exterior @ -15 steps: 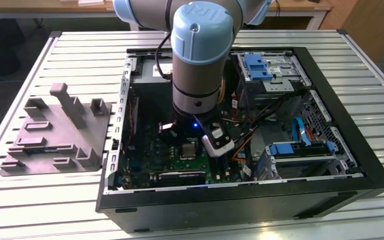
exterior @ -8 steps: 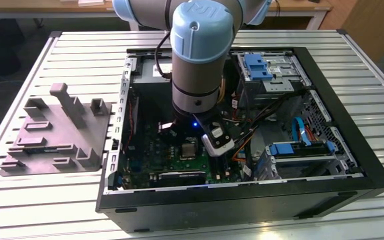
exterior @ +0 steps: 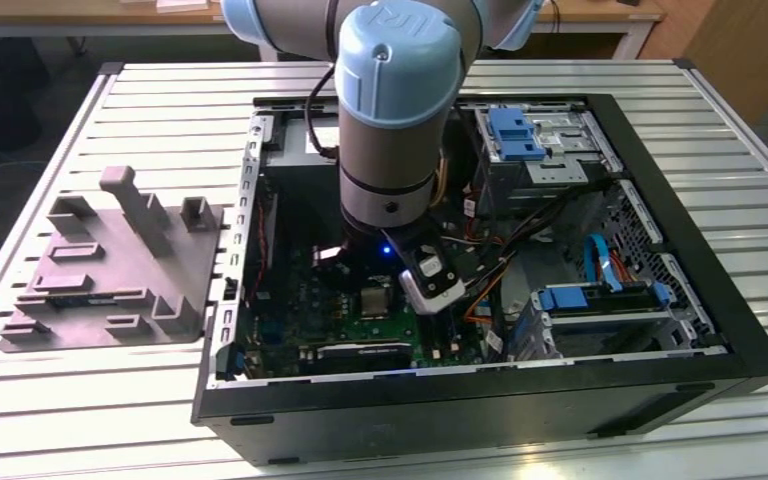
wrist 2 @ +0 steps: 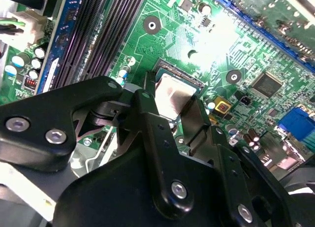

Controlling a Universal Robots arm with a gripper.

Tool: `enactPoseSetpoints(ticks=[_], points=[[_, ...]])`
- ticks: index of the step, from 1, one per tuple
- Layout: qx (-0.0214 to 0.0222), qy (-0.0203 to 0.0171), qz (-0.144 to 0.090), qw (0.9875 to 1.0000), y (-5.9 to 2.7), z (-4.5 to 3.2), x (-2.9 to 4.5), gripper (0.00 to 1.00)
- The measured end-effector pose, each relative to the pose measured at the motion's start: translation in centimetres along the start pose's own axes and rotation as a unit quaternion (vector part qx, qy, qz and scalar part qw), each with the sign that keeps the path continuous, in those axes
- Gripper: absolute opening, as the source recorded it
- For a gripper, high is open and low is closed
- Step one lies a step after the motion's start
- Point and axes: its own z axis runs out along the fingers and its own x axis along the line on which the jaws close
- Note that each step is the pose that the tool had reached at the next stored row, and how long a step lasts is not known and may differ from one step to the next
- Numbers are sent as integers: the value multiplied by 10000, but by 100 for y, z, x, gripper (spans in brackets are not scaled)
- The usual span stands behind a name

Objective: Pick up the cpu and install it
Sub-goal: 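Place the cpu into insertion slot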

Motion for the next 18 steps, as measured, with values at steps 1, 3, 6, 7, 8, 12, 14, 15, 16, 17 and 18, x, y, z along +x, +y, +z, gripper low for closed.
enactPoseSetpoints(ticks=[1,3,6,7,8,12,14,15,16,17,18], points=[[0,0,-1,10000,-1,0,0,45],[-1,-2,-5,10000,-7,2,4,45],[0,-1,-5,10000,-8,16,3,45],[1,0,-6,10000,-8,18,3,45],[1,0,-5,10000,-8,20,3,45],[3,5,-5,10000,-8,39,2,45],[3,6,-6,10000,-9,46,2,45],[2,6,-5,10000,-8,47,2,45],[1,7,-5,10000,-8,48,2,45],[1,7,-6,10000,-8,48,2,45],[0,7,-5,10000,-8,48,2,45]])
